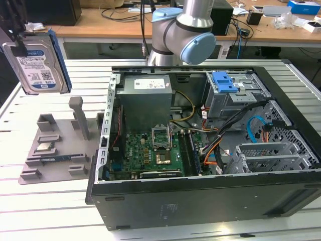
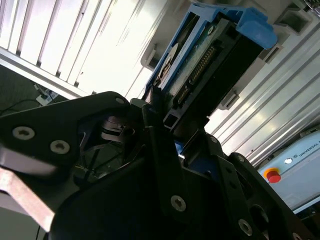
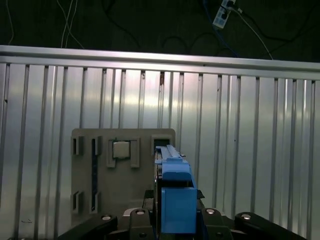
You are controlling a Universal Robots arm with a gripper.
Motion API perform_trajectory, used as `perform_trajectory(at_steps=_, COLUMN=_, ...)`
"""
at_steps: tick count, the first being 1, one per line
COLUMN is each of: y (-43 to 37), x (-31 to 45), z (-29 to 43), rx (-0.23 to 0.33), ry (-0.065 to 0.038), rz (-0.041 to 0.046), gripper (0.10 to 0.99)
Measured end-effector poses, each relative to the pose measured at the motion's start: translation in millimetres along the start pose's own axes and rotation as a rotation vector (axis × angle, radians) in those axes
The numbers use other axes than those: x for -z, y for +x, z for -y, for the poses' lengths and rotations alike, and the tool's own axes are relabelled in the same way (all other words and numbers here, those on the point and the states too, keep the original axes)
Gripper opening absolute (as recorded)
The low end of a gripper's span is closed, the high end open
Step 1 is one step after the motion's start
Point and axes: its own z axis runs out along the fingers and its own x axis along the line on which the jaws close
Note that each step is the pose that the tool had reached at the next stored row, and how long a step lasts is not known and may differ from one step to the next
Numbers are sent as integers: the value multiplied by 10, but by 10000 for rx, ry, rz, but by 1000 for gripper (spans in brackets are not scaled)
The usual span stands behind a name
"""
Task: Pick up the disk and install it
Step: 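Pick up the disk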
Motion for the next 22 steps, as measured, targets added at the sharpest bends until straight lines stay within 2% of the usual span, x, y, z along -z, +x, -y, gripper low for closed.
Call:
perform_trajectory(at_steps=2, y=0, x=33, z=-1, rx=0, ry=-1, rz=0, gripper=369)
perform_trajectory(at_steps=8, y=-3, x=200, z=-9, rx=0, ry=0, rz=2, gripper=369)
perform_trajectory(at_steps=13, y=-9, x=419, z=-18, rx=1, ry=-1, rz=2, gripper=369)
perform_trajectory(at_steps=19, y=-15, x=611, z=-26, rx=0, ry=0, rz=2, gripper=369)
perform_trajectory(at_steps=21, y=-16, x=706, z=-31, rx=0, ry=-1, rz=2, gripper=369)
perform_trajectory(at_steps=22, y=-16, x=719, z=-31, rx=0, ry=-2, rz=4, gripper=369)
